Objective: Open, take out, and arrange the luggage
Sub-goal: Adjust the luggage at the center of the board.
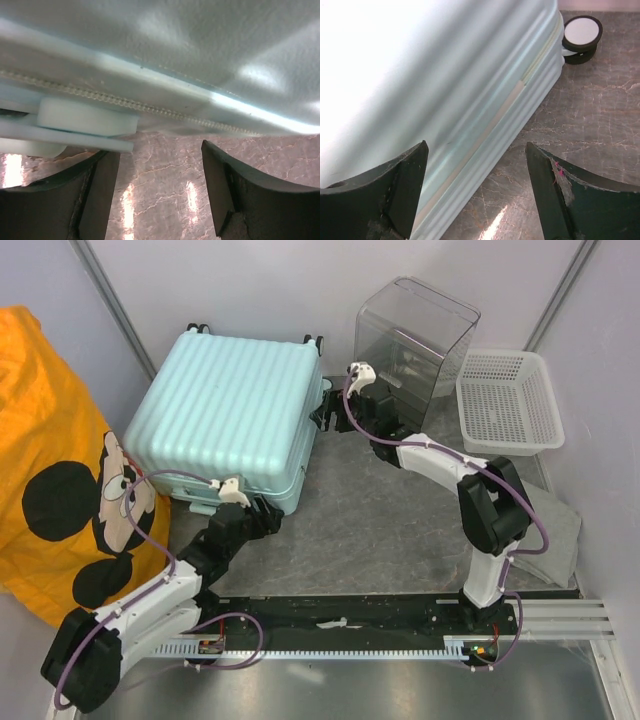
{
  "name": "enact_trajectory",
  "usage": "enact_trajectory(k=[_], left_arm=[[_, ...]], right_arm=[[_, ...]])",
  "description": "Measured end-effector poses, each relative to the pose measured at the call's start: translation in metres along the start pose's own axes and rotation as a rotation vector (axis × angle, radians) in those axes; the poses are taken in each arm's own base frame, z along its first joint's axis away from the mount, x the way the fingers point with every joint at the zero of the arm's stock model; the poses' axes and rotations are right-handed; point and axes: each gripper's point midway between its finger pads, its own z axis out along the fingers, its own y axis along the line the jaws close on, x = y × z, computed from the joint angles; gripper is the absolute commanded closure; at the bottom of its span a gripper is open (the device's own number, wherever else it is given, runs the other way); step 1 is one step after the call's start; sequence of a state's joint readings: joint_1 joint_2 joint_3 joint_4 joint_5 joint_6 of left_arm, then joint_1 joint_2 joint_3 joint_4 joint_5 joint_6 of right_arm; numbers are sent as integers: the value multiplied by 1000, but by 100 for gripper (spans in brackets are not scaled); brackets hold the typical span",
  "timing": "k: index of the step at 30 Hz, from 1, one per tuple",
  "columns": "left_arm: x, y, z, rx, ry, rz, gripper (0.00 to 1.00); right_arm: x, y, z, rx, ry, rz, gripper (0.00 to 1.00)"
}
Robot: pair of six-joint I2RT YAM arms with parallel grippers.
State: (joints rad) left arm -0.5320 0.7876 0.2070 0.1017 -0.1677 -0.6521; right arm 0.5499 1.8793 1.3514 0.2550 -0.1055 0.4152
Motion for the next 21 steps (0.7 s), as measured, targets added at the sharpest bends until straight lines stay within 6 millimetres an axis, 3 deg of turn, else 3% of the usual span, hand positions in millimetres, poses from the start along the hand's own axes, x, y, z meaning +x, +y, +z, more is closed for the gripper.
enact_trajectory(k=[6,10,16,21], left_arm=[[-5,-24,0,57,-15,43,23],[-20,-28,-10,72,-76,31,21],[-45,-17,-29,18,-153,42,15],[-75,-11,-31,-14,-189,29,15]], right_arm=[[-29,21,-20,-55,-44,-35,12],[-32,32,-39,-86,-53,-63,12],[-8,66,-70,-158,-26,-132,7],[19,100,-96,-223,-7,-195,5]])
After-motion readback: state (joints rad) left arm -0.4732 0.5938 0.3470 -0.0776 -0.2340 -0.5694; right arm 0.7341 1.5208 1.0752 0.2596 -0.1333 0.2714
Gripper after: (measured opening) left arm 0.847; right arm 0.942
